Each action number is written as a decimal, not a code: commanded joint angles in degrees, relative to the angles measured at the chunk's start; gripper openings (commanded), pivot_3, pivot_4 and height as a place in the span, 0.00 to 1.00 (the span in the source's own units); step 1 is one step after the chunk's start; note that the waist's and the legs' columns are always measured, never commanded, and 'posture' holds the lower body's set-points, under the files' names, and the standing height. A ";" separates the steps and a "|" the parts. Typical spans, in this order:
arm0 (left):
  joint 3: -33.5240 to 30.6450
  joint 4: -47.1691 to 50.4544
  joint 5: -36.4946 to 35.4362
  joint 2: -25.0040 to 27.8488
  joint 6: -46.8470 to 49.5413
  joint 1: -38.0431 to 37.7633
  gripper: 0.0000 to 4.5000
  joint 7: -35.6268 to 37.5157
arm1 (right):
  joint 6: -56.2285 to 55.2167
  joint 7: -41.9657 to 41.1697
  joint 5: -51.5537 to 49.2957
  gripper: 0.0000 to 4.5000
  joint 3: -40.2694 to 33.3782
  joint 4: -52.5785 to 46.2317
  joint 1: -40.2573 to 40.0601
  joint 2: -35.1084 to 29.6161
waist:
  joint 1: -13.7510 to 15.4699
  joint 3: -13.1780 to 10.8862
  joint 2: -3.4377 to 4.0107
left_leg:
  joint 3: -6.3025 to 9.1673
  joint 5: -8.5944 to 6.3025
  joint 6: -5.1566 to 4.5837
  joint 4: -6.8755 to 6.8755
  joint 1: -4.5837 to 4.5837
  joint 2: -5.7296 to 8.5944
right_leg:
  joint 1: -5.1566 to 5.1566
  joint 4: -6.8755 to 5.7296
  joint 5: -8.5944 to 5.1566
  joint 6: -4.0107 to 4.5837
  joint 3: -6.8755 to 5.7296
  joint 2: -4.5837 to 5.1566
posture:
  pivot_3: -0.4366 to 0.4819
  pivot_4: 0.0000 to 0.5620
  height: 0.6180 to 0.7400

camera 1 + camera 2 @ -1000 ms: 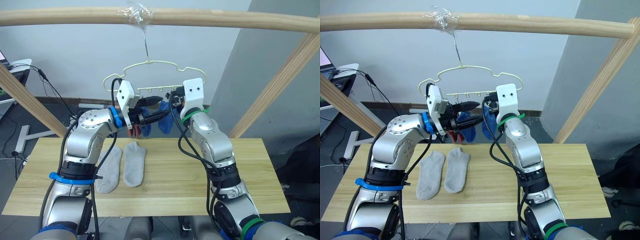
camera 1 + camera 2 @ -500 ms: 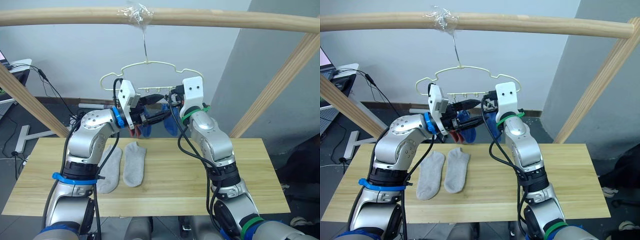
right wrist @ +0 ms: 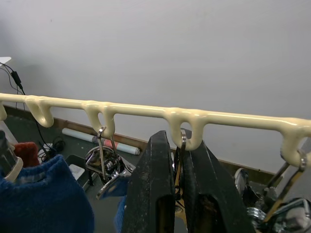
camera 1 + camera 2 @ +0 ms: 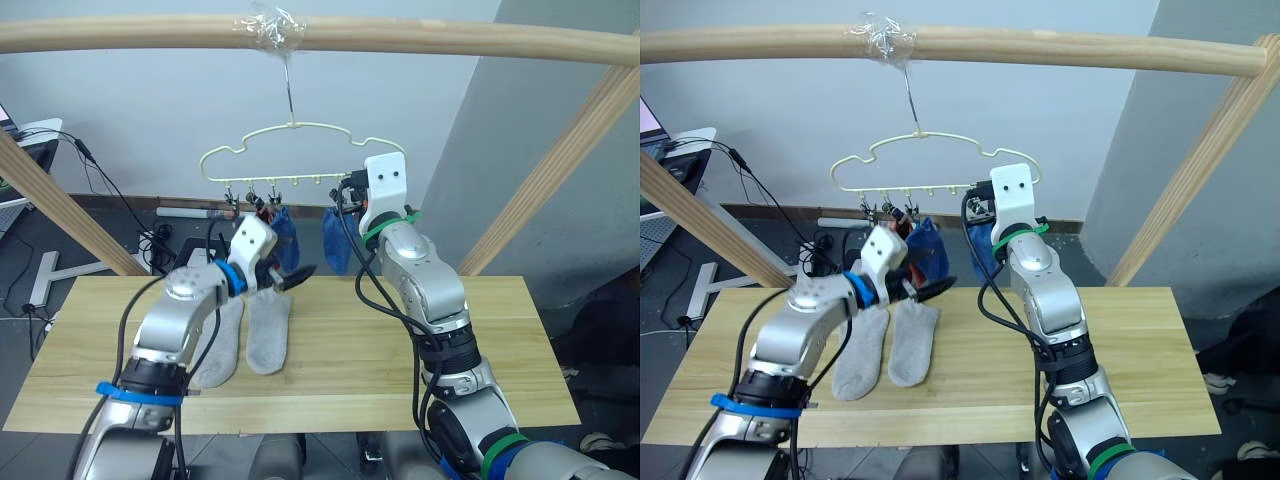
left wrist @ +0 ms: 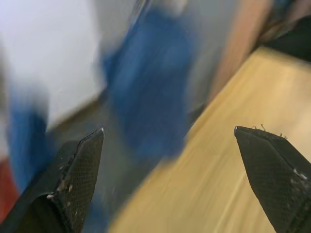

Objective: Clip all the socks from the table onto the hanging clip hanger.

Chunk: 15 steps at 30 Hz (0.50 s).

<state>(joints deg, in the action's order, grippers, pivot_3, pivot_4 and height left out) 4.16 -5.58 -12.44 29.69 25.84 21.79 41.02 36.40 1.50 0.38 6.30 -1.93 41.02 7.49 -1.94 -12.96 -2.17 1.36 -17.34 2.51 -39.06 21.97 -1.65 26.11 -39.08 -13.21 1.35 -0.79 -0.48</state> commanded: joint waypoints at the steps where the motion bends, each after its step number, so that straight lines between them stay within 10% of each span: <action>1: 1.74 -1.18 3.63 1.16 -1.26 -1.18 1.00 -0.92 | -1.22 -0.14 -0.65 0.00 0.25 -1.54 1.66 1.36 | 0.07 0.00 0.01 | 0.01 0.00 0.00 0.00 0.00 0.00 | 0.00 0.00 0.00 0.00 -0.01 0.00 | 0.44 0.38 0.68; 15: 6.59 -23.03 12.76 4.00 -8.59 4.99 1.00 3.95 | -0.43 -0.86 -0.74 0.00 0.44 -2.19 1.18 1.08 | 0.08 0.00 0.01 | -0.03 0.00 0.00 0.00 0.03 0.02 | 0.00 0.02 0.00 0.00 -0.03 0.02 | 0.44 0.39 0.68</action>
<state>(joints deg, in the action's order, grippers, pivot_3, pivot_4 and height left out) 10.04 -27.80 -0.20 33.85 18.84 25.91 43.66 36.64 1.02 0.37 6.31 -1.94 41.04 7.47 -1.87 -12.96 -2.17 1.33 -17.34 2.50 -39.06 22.00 -1.63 26.12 -39.07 -13.21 1.35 -0.82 -0.45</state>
